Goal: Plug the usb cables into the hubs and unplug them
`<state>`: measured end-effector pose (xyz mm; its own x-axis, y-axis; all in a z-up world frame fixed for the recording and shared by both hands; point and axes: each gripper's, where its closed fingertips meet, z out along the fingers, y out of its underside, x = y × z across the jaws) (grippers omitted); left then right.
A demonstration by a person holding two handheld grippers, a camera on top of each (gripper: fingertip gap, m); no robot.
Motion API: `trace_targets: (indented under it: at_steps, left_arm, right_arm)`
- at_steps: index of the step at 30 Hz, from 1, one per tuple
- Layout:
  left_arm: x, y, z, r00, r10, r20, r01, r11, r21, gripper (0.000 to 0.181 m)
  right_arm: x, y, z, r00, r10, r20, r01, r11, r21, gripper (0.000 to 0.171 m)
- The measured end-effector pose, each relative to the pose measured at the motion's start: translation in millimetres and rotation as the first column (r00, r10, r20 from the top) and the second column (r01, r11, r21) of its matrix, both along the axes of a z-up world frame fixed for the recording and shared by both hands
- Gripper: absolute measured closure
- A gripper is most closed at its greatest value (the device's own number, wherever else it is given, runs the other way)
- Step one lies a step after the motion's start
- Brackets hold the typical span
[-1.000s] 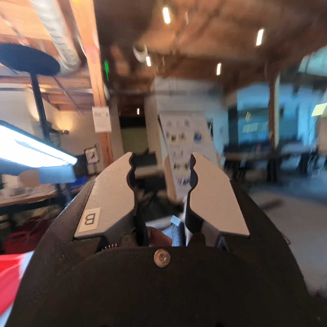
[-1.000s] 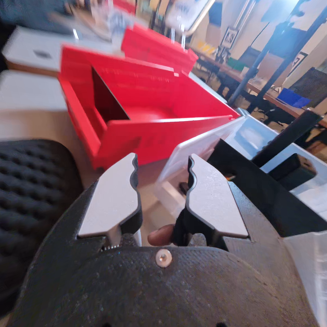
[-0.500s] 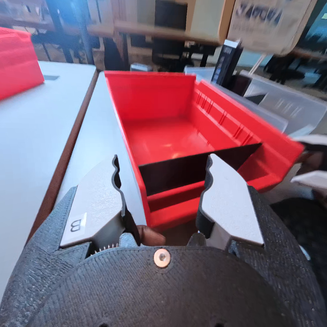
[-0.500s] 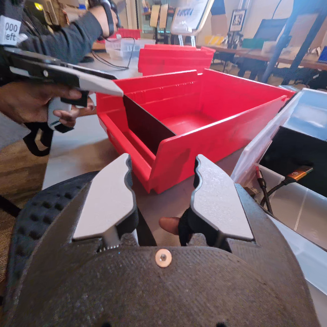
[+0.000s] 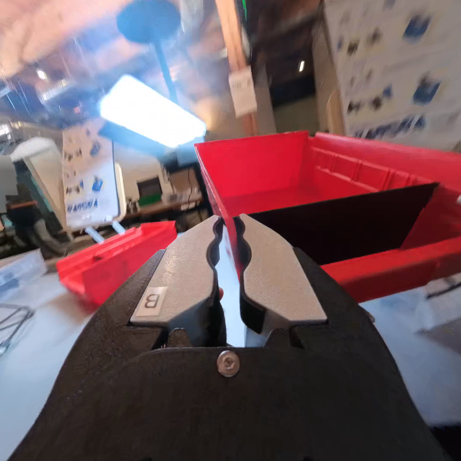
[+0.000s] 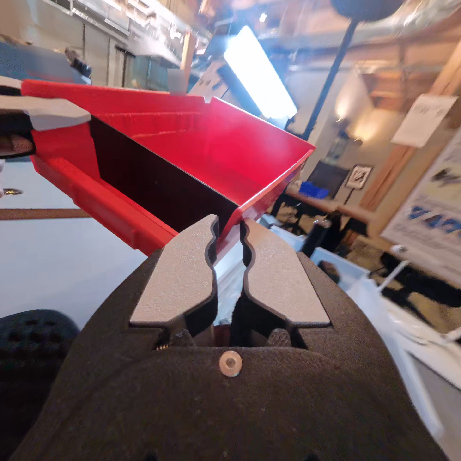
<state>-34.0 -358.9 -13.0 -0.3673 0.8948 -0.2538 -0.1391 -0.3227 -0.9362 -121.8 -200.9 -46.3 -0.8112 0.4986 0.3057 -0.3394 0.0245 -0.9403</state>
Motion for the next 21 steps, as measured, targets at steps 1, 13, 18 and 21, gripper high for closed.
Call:
trace_targets:
  at_steps: [1, 13, 18, 21]
  left_arm:
    - [-2, 16, 17, 0.997, -0.034, -0.072, 0.034, 0.999, -0.01, 0.171]
    - [-154, 285, 35, 0.77, -0.638, -0.019, 0.639, 0.769, 0.017, 0.161]
    - [-208, 377, -39, 0.67, -0.724, 0.165, 0.722, 0.687, 0.081, 0.159]
    - [-224, 409, -75, 0.632, -0.739, 0.233, 0.737, 0.667, 0.115, 0.159]
  right_arm:
    - [-2, 15, 11, 0.999, -0.026, -0.035, 0.025, 0.999, -0.029, 0.155]
    - [-84, 294, 4, 0.819, -0.573, 0.029, 0.573, 0.819, 0.015, 0.159]
    - [-112, 394, -43, 0.697, -0.712, 0.088, 0.698, 0.701, 0.143, 0.162]
    - [-123, 429, -62, 0.652, -0.754, 0.08, 0.726, 0.652, 0.218, 0.162]
